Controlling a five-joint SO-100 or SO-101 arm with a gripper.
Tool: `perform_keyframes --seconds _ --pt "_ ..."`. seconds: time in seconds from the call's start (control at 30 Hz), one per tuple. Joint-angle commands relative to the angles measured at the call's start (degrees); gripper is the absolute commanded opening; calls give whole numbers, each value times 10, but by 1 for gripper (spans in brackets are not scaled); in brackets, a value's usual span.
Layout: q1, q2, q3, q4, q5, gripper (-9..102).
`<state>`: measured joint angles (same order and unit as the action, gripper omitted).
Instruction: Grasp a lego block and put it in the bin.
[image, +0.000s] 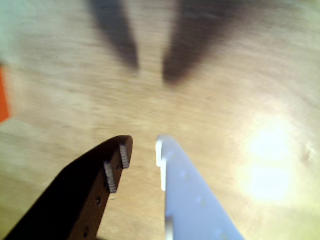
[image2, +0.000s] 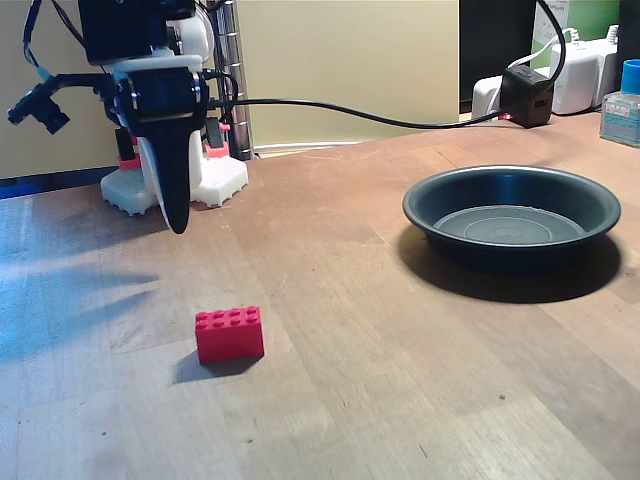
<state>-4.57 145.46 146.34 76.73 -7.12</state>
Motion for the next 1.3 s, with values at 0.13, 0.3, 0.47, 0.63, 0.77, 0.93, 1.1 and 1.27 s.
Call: perform_keyframes --seconds 0.13,0.3,0.47,0.63,0.77,0.93,1.1,1.27 --pt "-36 -221 -188 6 2 0" --pt "-44 -340 -319 50 3 0" --pt "-43 -443 -461 113 3 0" --pt "-42 -548 -588 168 3 0" --pt "-42 -617 -650 176 3 0" --pt "-40 -673 -700 168 3 2" --pt "-39 -690 -714 168 -2 14" --pt "-37 -693 -710 168 -5 20"
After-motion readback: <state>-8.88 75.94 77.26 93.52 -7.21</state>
